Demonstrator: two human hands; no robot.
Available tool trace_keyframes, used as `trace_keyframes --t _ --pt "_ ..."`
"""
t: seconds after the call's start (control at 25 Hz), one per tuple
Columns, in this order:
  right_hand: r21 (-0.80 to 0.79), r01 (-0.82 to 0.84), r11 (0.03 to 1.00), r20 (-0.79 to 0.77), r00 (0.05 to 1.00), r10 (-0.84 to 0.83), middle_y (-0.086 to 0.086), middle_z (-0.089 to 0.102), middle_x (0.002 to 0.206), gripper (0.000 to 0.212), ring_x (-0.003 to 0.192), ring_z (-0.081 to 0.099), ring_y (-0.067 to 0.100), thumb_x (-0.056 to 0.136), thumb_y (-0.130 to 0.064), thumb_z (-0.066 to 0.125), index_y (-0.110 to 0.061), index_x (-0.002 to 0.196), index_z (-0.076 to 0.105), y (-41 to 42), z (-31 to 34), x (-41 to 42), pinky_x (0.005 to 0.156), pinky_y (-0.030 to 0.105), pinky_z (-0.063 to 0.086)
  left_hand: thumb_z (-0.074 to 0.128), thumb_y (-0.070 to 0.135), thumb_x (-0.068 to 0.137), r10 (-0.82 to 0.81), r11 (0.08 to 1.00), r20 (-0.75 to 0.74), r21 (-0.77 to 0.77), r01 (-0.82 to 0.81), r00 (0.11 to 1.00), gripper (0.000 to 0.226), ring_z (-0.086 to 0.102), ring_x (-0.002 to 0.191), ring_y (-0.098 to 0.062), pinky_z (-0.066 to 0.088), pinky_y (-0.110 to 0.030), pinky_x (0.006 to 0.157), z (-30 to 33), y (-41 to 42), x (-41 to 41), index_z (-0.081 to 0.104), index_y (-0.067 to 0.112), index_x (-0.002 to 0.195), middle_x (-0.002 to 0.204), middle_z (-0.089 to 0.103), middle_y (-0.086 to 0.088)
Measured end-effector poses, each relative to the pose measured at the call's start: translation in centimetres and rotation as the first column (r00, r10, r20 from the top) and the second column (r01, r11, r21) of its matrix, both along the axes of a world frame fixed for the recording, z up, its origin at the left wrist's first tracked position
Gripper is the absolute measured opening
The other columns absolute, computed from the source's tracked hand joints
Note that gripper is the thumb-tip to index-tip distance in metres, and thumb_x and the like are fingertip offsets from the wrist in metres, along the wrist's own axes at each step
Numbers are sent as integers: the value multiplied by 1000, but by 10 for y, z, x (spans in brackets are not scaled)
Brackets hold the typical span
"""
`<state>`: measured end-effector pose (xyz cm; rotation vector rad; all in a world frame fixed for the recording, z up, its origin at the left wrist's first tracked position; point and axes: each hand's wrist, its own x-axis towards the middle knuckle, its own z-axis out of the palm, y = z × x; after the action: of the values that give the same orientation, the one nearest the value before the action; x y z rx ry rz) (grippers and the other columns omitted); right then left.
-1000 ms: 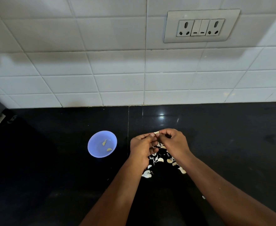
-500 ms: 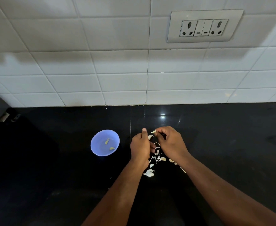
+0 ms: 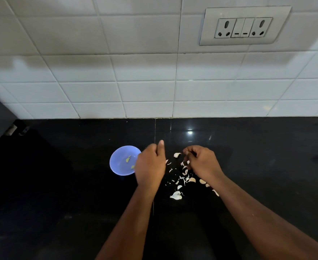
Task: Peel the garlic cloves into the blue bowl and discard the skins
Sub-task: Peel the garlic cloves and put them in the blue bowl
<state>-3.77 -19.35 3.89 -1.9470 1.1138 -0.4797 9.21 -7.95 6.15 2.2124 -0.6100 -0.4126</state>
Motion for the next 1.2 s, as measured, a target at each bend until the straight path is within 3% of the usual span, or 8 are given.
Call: trace_keyframes --t 0.16,0.28,0.44,0.6,0.72,0.84,0.92,1.2 --pt "-85 -32 996 -219 976 12 -11 77 92 19 69 74 10 100 -21 60 -26 105 78 -20 2 -14 73 37 63 42 48 109 69 959 305 244 -148 950 44 59 70 -20 40 -33 63 5 33 49 64 19 85 75 61 3" --pt "-115 -75 991 -381 924 25 -11 75 111 25 92 70 13 101 -22 55 -29 110 77 -27 7 -11 87 41 60 47 44 107 68 896 315 398 -197 947 34 65 87 -31 40 -34 71 3 44 73 70 20 99 99 71 -7" --pt "-79 -125 989 -544 837 62 -8 71 118 29 98 68 18 98 -21 51 -34 113 73 -31 11 -12 85 37 57 55 45 103 18 839 284 518 -169 959 27 64 88 -29 42 -34 73 0 48 93 71 23 104 105 71 -4" --pt "-184 -157 970 -573 819 24 -16 71 106 21 94 69 18 96 -35 55 -41 101 75 -23 8 -12 80 35 55 41 51 108 57 919 255 364 -150 965 48 53 78 -26 41 -34 74 14 41 81 65 17 85 87 65 -3" --pt "-181 -194 964 -572 818 57 -13 65 111 18 101 68 19 95 -46 62 -44 106 75 -16 -2 -9 83 37 54 40 53 108 -88 973 13 213 83 996 54 58 77 -27 44 -38 71 14 24 37 59 14 76 72 60 -1" --pt "-240 -257 936 -623 780 54 -10 61 115 21 107 67 18 98 -49 59 -44 112 73 -12 -13 -11 78 33 49 52 26 104 -253 963 -227 37 268 940 21 65 69 -23 56 -40 70 -12 16 -2 65 16 92 83 70 -1" --pt "-276 -275 921 -620 783 48 -11 61 117 24 108 67 16 97 -53 59 -44 116 71 -11 -16 -13 77 31 47 43 2 97 -294 950 -269 23 311 917 29 67 67 -19 57 -32 65 -26 16 -15 59 19 114 98 66 4" --pt "-347 -328 879 -609 791 55 -9 59 116 23 112 63 17 98 -40 59 -39 118 71 -8 -22 -13 92 34 43 43 -8 89 -306 951 -209 -14 310 929 60 54 127 -16 43 -31 111 -32 17 -35 53 19 141 138 53 2"
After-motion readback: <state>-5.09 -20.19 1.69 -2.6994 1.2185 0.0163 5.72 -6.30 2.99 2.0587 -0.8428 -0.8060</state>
